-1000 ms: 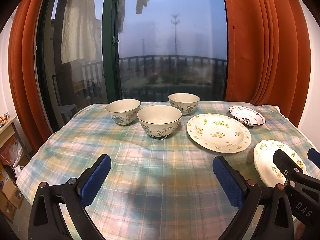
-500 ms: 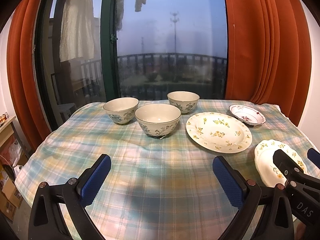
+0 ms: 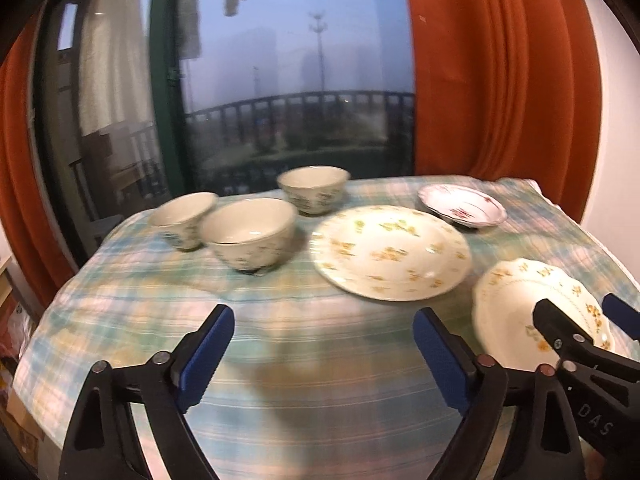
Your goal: Organize plates and bowls
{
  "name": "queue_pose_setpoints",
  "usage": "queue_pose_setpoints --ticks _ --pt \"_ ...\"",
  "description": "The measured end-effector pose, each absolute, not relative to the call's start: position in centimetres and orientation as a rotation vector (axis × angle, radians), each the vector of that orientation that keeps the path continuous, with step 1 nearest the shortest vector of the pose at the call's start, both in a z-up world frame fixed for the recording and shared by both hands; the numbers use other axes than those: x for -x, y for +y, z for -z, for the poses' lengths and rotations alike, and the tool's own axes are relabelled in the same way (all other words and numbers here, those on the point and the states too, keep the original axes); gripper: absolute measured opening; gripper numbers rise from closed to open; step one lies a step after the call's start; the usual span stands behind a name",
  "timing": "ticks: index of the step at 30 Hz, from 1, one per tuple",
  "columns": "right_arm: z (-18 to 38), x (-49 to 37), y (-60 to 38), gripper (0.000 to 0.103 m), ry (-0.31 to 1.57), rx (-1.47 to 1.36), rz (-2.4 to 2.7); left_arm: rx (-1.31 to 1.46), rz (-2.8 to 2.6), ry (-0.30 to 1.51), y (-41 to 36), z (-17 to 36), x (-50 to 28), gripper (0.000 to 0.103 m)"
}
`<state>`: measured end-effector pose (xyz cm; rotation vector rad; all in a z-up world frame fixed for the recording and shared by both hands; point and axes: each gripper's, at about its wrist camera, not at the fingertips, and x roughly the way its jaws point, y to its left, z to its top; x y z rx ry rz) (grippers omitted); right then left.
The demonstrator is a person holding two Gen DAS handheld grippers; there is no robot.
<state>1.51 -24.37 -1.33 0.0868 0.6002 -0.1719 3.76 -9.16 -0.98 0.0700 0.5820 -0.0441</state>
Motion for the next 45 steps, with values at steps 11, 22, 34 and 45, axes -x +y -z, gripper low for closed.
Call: queue_pose_setpoints --ticks 11,22,34,45 --pt "4.6 -3.6 -34.2 0.090 0.690 -0.147 0.261 -0.075 0.124 0.719 -19.4 4.1 -7.9 0.082" --pt "6.9 -4.9 -39.7 0.084 0.772 -0.168 0.340 -0.180 0.163 0.863 -25.5 6.8 -10.3 0.078" --pt "8.8 -5.5 -41.3 0.056 0.842 -0.254 0.308 -0.266 0.113 0.864 -26.1 7.3 -10.3 0.071" --pt "8.5 -5.4 -39.3 0.053 0.862 -0.230 0.332 -0.179 0.160 0.908 -24.6 6.8 -10.6 0.070"
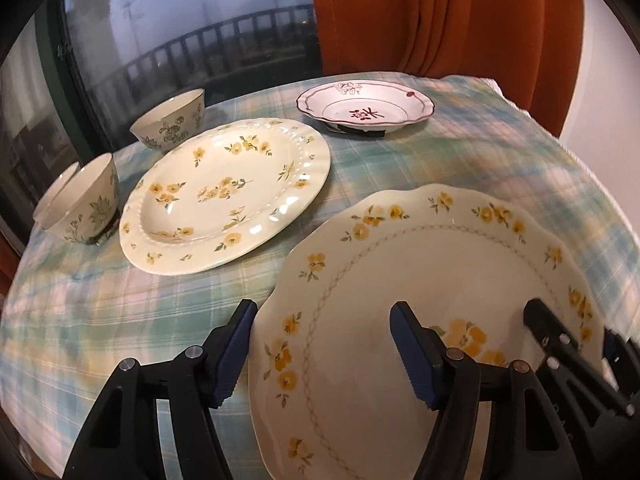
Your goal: Organize plates and bowls
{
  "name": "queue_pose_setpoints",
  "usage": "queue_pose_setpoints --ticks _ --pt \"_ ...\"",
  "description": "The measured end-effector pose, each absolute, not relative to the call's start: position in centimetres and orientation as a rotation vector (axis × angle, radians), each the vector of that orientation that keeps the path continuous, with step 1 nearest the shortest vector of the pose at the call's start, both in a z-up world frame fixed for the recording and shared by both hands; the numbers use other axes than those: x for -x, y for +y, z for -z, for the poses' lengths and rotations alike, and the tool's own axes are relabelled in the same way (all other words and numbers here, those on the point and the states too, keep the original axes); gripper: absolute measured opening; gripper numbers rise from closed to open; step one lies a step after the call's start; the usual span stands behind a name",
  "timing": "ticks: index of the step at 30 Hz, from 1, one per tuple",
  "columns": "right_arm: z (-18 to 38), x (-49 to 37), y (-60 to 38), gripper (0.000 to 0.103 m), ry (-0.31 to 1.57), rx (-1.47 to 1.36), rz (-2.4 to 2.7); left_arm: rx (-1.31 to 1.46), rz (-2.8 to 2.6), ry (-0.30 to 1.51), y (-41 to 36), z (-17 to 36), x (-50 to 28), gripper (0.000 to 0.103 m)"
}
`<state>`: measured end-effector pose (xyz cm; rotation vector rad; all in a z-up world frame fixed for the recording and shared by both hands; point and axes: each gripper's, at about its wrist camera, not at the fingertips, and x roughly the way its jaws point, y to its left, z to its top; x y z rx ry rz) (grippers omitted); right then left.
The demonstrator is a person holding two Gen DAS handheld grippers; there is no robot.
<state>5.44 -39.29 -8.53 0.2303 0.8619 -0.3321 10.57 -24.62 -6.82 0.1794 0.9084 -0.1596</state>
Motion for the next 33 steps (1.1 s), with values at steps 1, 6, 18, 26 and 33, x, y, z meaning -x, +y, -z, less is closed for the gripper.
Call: queue_pose_setpoints --ticks 1,6,18,26,33 --pt "8.5 -5.3 -39.0 0.053 0.864 -0.231 0.339 -0.178 0.165 0.916 -24.4 6.8 -10.4 0.070" --pt "8.0 -4.7 -37.5 0.053 0.870 -0.195 0.344 -0.145 0.180 0.932 -22.4 6.4 -9.7 0.070" --pt "6.7 -4.0 -32.0 0.053 0.883 -0.114 0.314 -0.060 0.168 0.899 -16.3 5.6 -7.9 0.070" --pt "5.7 -4.9 -25.5 0.053 0.863 -0.080 0.222 0.003 0.054 0.854 -8.6 4.6 -7.2 0.070" --pt "5.5 -6.4 -17.9 0.053 0.851 0.000 0.116 0.085 -0.040 0.844 -1.4 4.9 -7.0 0.070"
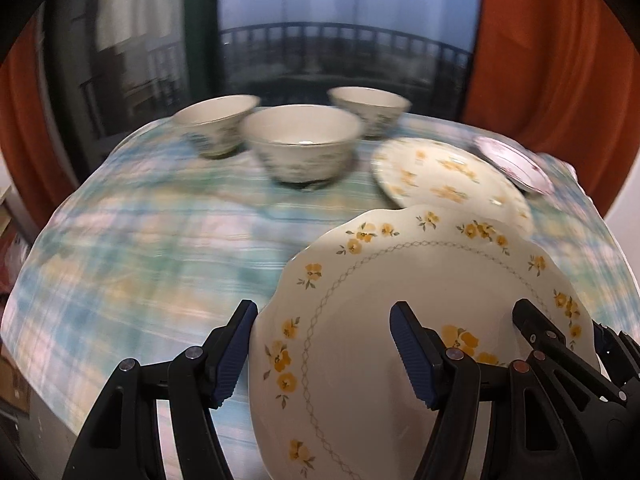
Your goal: Organize plates and bowls
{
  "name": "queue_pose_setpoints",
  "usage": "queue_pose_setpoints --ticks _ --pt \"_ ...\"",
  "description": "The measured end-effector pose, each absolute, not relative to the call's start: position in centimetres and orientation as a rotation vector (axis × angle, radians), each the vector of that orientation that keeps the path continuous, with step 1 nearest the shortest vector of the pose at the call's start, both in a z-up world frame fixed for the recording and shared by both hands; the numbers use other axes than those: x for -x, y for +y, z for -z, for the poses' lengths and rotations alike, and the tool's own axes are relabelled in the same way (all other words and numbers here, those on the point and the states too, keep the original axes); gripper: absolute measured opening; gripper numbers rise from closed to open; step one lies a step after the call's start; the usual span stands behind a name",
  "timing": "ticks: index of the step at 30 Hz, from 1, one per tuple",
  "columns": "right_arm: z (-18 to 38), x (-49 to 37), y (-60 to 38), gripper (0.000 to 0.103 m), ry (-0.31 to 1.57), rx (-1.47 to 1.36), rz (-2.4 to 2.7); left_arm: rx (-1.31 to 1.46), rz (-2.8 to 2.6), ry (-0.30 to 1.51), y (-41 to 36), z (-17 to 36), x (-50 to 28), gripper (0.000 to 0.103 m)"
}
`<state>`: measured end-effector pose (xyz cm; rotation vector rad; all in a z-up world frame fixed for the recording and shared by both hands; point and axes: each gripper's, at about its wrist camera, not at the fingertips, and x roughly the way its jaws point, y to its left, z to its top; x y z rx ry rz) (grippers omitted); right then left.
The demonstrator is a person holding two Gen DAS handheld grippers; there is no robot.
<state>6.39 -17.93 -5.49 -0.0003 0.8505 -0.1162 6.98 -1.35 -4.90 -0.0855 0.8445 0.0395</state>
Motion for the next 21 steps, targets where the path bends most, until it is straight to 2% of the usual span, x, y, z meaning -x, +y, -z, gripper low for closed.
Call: queue_pose_setpoints --ticks 12,21 --pt "6.6 -9.3 -8.8 0.053 0.883 0.050 0.006 0.163 -0.127 0.838 7.2 5.6 -7.9 0.070" --pt "7.7 -10.8 -6.3 0.056 0.911 0.066 -0.023 0.123 -0.148 0.844 8.4 6.6 -9.1 0.068"
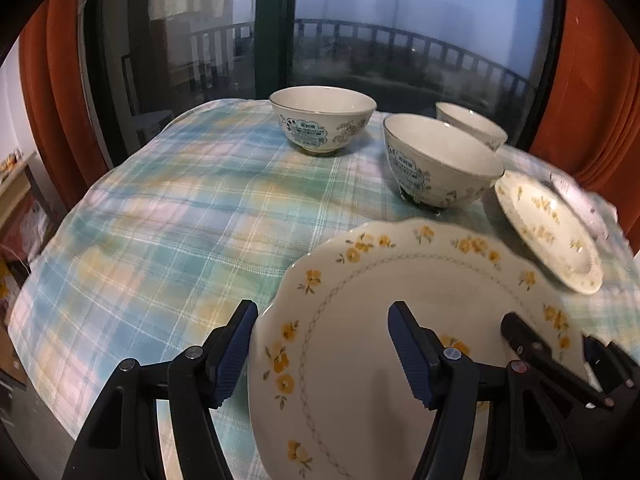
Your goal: Organize plates and bowls
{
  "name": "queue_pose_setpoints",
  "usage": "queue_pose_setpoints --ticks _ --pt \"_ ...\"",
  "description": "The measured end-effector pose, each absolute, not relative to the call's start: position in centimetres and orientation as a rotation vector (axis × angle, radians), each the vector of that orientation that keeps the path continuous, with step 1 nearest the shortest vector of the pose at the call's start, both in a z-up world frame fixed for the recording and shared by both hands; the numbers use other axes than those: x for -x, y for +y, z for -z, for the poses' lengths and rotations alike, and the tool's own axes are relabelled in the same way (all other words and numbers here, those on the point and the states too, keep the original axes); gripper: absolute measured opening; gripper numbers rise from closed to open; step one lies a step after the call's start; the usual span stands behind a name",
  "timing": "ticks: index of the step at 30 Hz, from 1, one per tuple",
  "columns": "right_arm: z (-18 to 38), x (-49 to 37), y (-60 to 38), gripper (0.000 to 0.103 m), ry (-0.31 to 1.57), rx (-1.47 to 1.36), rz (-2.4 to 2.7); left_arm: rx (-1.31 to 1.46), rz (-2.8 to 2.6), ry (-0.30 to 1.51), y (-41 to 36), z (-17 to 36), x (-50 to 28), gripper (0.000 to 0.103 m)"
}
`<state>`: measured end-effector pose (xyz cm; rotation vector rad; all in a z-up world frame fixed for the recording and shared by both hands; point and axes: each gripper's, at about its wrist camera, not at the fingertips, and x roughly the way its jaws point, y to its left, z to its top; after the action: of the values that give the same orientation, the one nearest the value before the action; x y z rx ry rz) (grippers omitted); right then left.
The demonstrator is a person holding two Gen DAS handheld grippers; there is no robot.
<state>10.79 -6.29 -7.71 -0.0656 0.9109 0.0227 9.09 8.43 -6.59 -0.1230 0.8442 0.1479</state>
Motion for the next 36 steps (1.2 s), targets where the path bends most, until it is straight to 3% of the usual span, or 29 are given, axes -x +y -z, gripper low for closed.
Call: queue_pose_setpoints --ticks 7,12,20,24,36 --pt "8.2 -11.0 -5.9 0.063 0.924 0.099 -0.025 0.063 -0.136 0.865 7.5 7.3 -9.1 0.075" --pt "8.2 -10.3 -5.9 0.063 0.925 0.153 -0.041 0.169 -0.124 0.958 8.8 8.5 -9.4 0.077" --pt "7.6 -8.7 -6.6 0.068 0.935 0.125 -0.091 0.106 -0.127 0.879 7.9 7.0 -6.6 0.085" --pt "6.3 -7.9 -7.7 0.076 0.908 0.097 -0.099 0.124 -0.140 0.835 7.9 5.9 -5.4 0.091" --pt "2.0 -7.1 -10.4 0.077 0.797 0.069 -0.113 0.078 -0.152 0.693 5.6 1.1 -4.8 0.099"
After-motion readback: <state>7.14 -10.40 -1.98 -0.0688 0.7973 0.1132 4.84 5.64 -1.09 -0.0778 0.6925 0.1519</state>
